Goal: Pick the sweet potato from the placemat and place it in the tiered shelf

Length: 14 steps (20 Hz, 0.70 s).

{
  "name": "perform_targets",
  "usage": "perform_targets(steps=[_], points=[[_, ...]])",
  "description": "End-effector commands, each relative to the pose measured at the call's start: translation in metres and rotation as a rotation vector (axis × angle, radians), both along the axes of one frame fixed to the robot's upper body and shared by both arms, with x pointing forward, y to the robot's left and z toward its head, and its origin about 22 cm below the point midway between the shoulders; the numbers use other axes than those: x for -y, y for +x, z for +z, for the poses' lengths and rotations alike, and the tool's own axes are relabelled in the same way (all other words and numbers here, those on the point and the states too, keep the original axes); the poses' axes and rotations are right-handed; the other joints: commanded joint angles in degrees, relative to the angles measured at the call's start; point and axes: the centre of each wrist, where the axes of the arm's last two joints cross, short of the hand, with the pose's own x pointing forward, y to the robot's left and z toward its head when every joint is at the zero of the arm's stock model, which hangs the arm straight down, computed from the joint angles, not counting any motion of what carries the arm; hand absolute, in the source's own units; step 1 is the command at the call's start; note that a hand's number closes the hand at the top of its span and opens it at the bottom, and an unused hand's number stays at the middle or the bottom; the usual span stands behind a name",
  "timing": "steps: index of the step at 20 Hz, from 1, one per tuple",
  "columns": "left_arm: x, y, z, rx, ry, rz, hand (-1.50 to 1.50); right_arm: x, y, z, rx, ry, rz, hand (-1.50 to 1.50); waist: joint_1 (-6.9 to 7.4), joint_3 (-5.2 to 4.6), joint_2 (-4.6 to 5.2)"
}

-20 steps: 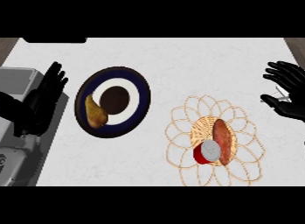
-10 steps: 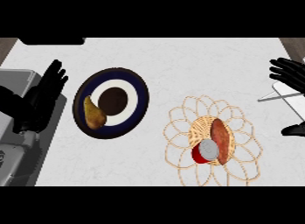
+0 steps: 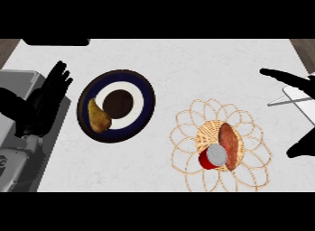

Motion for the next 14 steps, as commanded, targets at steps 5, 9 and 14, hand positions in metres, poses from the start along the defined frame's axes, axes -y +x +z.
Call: perform_targets(steps=[5, 9, 14], points=[[-0.014, -0.003, -0.008, 0.012, 0.016, 0.008, 0.00, -0.081, -0.019, -0.018, -0.020, -0.172, -0.017, -1.50, -0.24, 0.13, 0.27], [-0.008, -0.011, -0.006, 0.003, -0.008, -0.007, 0.00, -0.087, -0.010, -0.048, -0.083, -0.302, -0.013, -1.50, 0.20, 0.17, 0.31], [-0.022, 0.001, -0.007, 0.010, 0.014, 0.021, 0.00, -0.109, -0.025, -0.049, -0.082, -0.403, -0.040, -1.50, -0.44, 0.16, 0.29]])
